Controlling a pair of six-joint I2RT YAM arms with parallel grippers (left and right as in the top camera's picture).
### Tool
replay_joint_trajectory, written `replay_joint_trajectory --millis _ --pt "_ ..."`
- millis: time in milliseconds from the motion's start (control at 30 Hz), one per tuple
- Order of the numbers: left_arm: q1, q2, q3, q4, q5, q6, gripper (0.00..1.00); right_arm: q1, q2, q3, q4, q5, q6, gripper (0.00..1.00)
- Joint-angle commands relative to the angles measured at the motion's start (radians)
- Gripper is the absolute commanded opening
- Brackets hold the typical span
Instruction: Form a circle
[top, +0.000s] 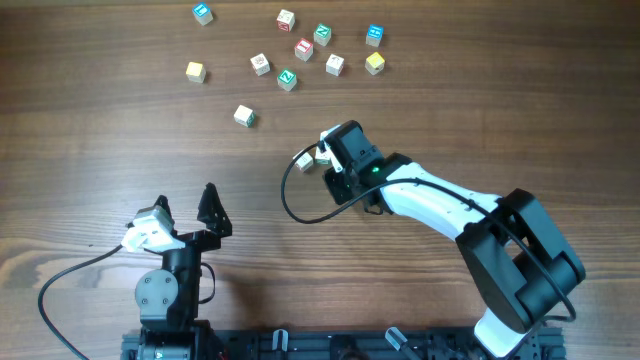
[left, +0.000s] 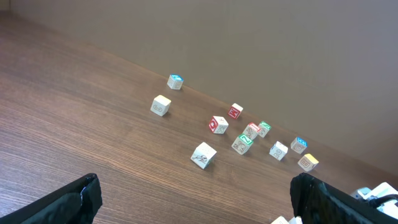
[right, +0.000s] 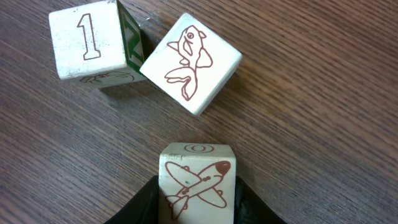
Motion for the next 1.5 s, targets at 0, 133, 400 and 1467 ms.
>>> replay_joint_trajectory --millis 0,133,400,1467 --pt "-0.005 -0.004 -0.003 -0.002 0.004 0.012 1.0 -0.002 0.02 -0.006 -0.014 0.003 -0.006 0.37" --pt "-0.005 -0.004 -0.003 -0.002 0.004 0.012 1.0 -0.002 0.02 -0.006 -0.01 0.002 -0.005 0.4" --pt "-0.005 -0.004 -0.003 -0.002 0.004 0.012 1.0 -0.002 0.02 -0.006 0.004 0.002 -0.006 0.32" --pt "-0.005 -0.004 -0.003 -0.002 0.004 0.012 1.0 -0.003 0.02 -0.006 -0.006 0.055 -0.002 0.34"
